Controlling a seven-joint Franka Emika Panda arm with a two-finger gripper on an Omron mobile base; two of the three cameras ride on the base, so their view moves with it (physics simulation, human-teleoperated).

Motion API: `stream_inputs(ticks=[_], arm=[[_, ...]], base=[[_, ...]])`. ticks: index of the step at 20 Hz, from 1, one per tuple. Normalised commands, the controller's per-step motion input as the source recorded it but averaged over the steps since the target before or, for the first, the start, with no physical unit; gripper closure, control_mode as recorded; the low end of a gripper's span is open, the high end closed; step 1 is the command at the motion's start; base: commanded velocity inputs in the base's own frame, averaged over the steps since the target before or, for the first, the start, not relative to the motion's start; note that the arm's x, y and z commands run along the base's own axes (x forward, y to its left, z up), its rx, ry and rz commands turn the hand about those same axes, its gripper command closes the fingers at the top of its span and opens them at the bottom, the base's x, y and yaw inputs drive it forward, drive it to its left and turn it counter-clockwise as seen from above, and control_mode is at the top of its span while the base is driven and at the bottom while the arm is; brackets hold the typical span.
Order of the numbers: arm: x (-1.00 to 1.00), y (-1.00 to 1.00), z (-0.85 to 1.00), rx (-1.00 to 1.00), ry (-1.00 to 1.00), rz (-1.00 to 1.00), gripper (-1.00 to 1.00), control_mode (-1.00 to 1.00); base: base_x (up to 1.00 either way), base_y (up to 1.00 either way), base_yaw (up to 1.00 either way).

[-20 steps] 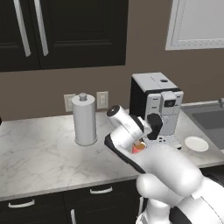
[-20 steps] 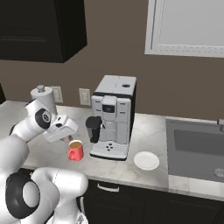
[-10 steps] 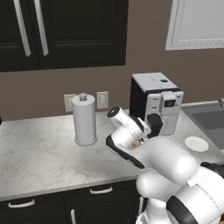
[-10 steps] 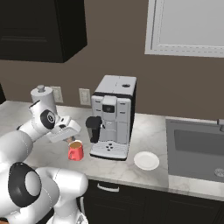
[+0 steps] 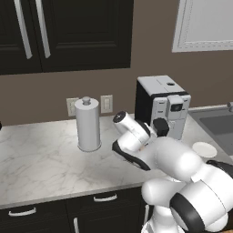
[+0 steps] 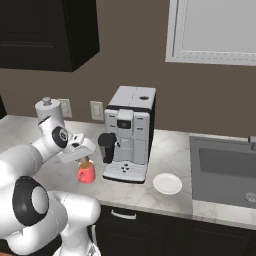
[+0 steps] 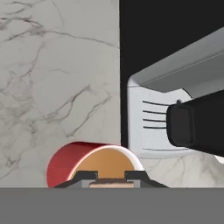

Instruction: Take a sugar cube from the saucer and place it inside the coffee. Then, grab milk from the fridge and place it next to the coffee on the counter to sweeten the coffee.

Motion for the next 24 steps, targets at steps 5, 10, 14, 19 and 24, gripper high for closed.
stream_inputs(ticks=[5,10,14,19,24], arm=[[0.19,0.0,-0.17,0.0,0.0,0.0,1.0,-1.0],[0.11,0.0,-0.1,0.0,0.0,0.0,1.0,-1.0],[0.0,0.0,0.0,0.0,0.0,0.0,1.0,-1.0],[-0.11,0.0,0.07,0.0,0.0,0.0,1.0,-1.0],[-0.22,0.0,0.15,0.0,0.0,0.0,1.0,-1.0]], base=[[0.0,0.0,0.0],[0.0,0.0,0.0],[0.0,0.0,0.0],[0.0,0.0,0.0],[0.0,0.0,0.0]])
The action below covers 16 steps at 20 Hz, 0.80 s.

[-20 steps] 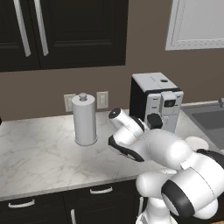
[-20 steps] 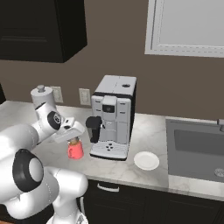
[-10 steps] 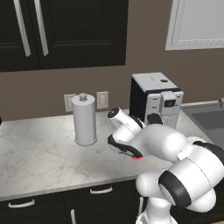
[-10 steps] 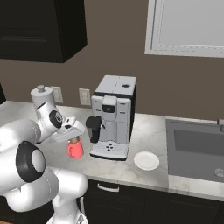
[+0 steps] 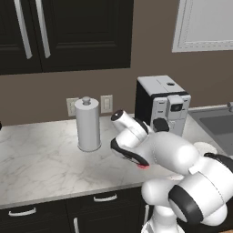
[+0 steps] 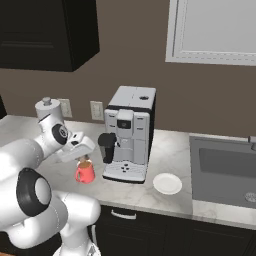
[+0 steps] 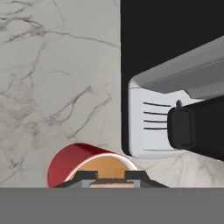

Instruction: Take a sugar cube from the saucer and place it inside the coffee. Then, grab milk from the fridge and place it next to the coffee on the counter to sweeten the coffee.

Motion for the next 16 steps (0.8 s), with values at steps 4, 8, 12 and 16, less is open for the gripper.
stream_inputs(ticks=[4,8,12,16], arm=[[-0.1,0.0,0.01,0.0,0.0,0.0,-1.0,-1.0],[-0.01,0.0,-0.03,0.0,0.0,0.0,-1.0,-1.0],[0.0,-0.03,-0.01,0.0,0.0,0.0,-1.0,-1.0],[-0.05,-0.01,0.02,0.0,-0.01,0.0,-1.0,-1.0]], base=[[0.0,0.0,0.0],[0.0,0.0,0.0],[0.0,0.0,0.0],[0.0,0.0,0.0]])
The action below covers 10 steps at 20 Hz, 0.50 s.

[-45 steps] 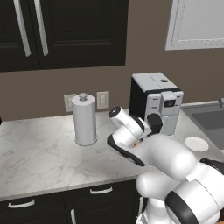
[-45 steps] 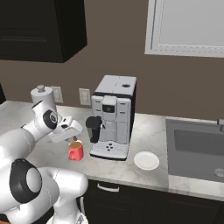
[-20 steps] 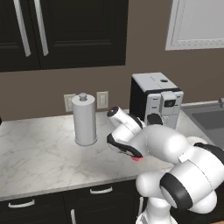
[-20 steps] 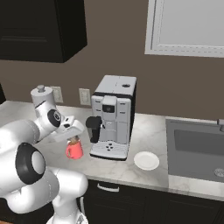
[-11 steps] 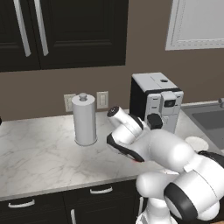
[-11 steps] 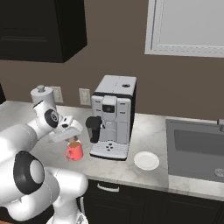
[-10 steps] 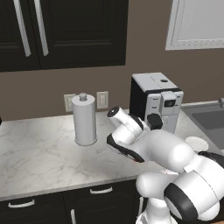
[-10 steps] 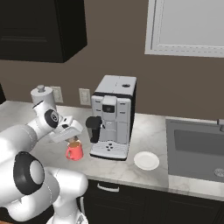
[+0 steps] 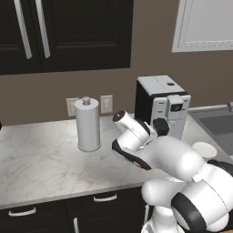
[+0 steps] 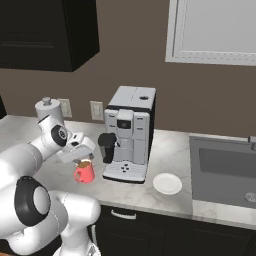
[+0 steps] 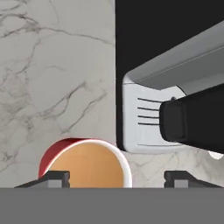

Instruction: Take a sugar cube from the saucer and place it inside the coffee. Then, grab milk from the fridge and place it next to the coffee on the counter to sweeten the coffee.

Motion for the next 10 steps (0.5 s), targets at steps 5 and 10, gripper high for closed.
stream_inputs(ticks=[5,10], arm=[[-0.23,0.0,0.22,0.0,-0.02,0.0,-1.0,-1.0],[-0.48,0.0,0.32,0.0,-0.05,0.0,-1.0,-1.0]], base=[[0.0,0.0,0.0],[0.0,0.0,0.0]])
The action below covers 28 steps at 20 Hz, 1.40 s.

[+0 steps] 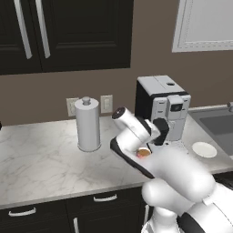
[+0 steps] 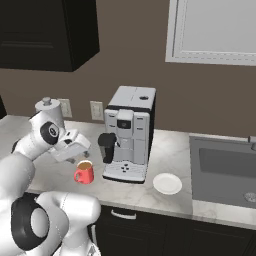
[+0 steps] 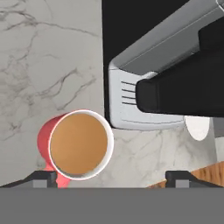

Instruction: Take a sugar cube from the saucer and place it inside the coffee. Then, grab milk from the fridge and place it next to the coffee on the counter to sweeten the coffee.

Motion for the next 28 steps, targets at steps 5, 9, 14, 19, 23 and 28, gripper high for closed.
stream_inputs(ticks=[5,9,14,19,23,28], arm=[[-0.46,0.0,0.35,0.0,-0.1,0.0,-1.0,-1.0],[-0.63,0.0,0.4,0.12,-0.24,0.0,-1.0,-1.0],[-0.51,-0.37,0.61,0.36,-0.26,0.0,-1.0,-1.0],[-0.43,-0.88,0.49,0.46,-0.17,0.0,-1.0,-1.0],[-0.1,-0.09,0.0,0.04,-0.02,0.0,-1.0,-1.0],[0.04,0.21,0.0,-0.01,0.03,0.04,-1.0,-1.0]], base=[[0.0,0.0,0.0],[0.0,0.0,0.0],[0.0,0.0,0.0],[0.0,0.0,0.0],[0.0,0.0,0.0],[0.0,0.0,0.0]])
